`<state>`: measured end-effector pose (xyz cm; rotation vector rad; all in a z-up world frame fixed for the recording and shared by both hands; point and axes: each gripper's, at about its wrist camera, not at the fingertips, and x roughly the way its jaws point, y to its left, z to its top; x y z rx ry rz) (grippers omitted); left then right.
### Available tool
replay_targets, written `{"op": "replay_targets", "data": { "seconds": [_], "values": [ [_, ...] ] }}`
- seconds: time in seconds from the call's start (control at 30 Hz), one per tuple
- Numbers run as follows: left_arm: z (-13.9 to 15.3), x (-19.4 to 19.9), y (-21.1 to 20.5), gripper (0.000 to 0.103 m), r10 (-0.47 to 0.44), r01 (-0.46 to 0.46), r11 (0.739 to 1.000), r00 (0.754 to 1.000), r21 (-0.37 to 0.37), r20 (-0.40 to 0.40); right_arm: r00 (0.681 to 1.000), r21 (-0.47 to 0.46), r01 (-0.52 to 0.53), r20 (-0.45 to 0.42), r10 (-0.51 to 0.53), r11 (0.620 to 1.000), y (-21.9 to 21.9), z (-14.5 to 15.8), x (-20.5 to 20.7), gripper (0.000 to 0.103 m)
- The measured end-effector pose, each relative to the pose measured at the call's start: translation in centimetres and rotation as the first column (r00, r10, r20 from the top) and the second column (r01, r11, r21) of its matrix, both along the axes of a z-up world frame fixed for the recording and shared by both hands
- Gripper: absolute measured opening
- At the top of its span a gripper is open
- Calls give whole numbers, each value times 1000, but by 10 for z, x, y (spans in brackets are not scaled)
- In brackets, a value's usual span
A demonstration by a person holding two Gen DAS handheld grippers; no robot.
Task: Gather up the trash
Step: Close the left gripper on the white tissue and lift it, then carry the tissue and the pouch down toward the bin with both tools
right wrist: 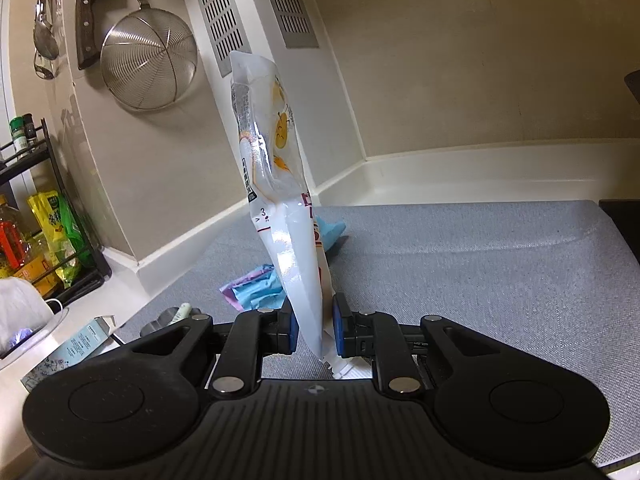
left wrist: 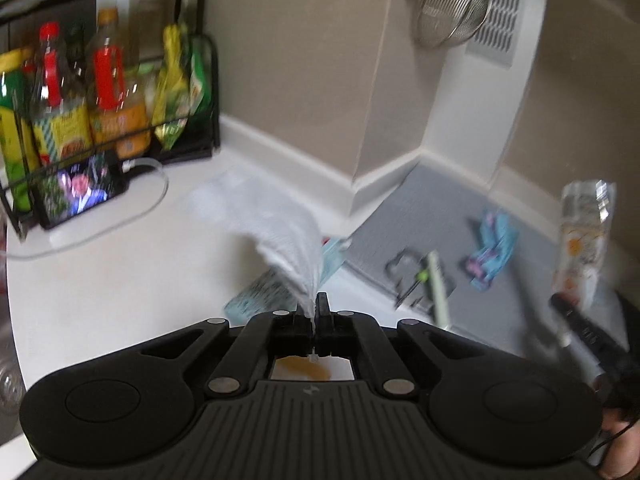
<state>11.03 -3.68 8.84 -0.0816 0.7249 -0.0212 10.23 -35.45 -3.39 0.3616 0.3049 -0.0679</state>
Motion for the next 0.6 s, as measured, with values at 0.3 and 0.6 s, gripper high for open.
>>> {"op": "replay_targets", "data": {
  "seconds": [0.3, 0.6],
  "values": [
    [31, -29, -10, 0, -38, 39, 999, 996, -17, 78, 999, 10, -19, 42, 18, 1000, -1, 1, -3, 18],
    [41, -97, 17, 0, -50, 53, 998, 995, -34, 89, 997, -4, -38, 64, 38, 999, 9, 14, -46, 18]
  ]
}}
